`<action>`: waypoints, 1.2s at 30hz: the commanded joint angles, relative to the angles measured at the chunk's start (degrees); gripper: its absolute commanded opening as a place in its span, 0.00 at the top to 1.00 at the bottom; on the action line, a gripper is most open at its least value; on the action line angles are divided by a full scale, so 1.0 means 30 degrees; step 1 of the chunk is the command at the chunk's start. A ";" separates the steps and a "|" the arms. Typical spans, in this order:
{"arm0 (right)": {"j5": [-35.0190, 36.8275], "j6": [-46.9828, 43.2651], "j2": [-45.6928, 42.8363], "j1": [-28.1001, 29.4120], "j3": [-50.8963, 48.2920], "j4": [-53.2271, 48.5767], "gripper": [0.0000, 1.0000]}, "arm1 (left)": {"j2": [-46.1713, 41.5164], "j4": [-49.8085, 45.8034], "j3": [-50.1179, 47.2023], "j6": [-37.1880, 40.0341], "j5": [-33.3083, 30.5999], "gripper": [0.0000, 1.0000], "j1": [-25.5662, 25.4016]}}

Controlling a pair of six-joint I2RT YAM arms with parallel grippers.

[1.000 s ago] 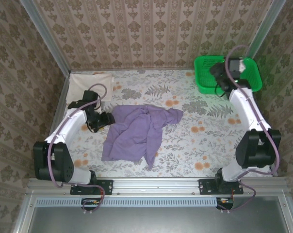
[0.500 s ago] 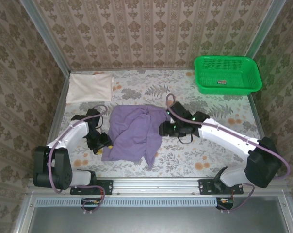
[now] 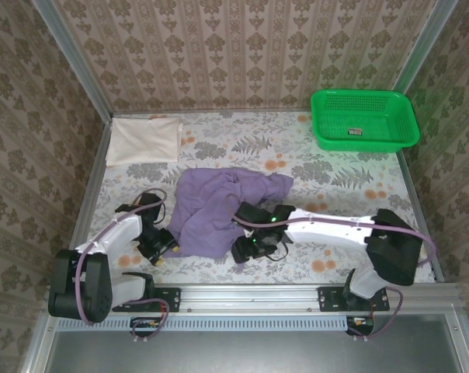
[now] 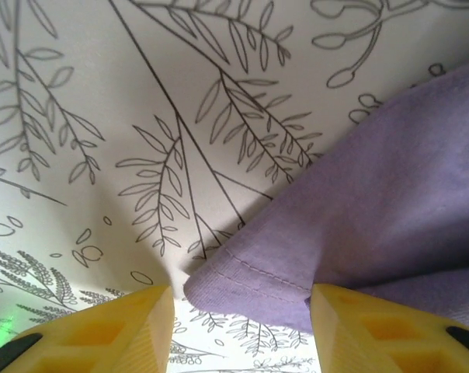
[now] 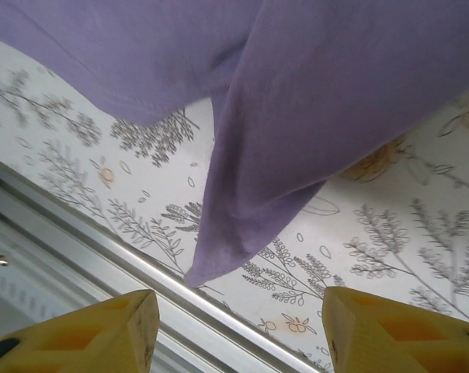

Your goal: Fold and stack the t-shirts

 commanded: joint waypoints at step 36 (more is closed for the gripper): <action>-0.0599 -0.3685 -0.6267 -1.5181 1.0532 -0.1161 1.00 | 0.1382 0.7922 1.8561 0.5725 0.0330 1.00 0.0277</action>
